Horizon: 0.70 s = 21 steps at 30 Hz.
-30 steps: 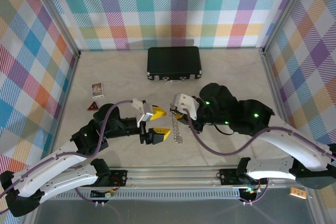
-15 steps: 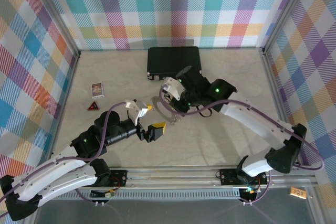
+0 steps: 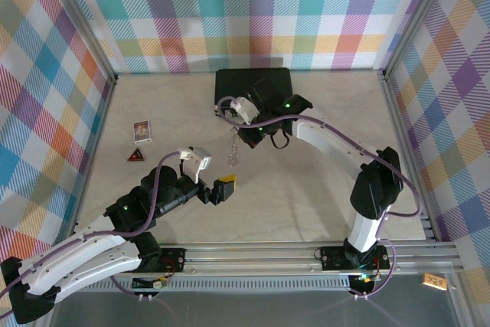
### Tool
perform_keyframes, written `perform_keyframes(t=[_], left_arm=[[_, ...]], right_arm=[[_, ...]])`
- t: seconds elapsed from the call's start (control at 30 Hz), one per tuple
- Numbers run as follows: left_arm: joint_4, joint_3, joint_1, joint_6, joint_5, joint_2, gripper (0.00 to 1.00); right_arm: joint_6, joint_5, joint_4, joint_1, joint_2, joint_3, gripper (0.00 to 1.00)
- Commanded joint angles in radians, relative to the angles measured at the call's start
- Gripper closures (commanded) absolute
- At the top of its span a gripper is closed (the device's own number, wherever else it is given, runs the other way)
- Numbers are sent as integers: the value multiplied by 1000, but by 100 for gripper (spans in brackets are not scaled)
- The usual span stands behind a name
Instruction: Put the keys on the keyring
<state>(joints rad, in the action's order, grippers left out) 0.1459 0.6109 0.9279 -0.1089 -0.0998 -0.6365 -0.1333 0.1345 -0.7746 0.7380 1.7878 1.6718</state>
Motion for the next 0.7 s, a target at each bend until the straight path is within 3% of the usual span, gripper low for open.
perform_keyframes(t=[0.0,0.3,0.67], left_arm=[[14,-5,4,0,-47,17,0],[10,-13,3,1,-63,24,0],[-30,-16,3,8,-72,22,0]], right_arm=[[27,55,55,-2,37,51,100],[107,90,113,-2,103,41,100],[153,152,182,-2,40,-127,100]])
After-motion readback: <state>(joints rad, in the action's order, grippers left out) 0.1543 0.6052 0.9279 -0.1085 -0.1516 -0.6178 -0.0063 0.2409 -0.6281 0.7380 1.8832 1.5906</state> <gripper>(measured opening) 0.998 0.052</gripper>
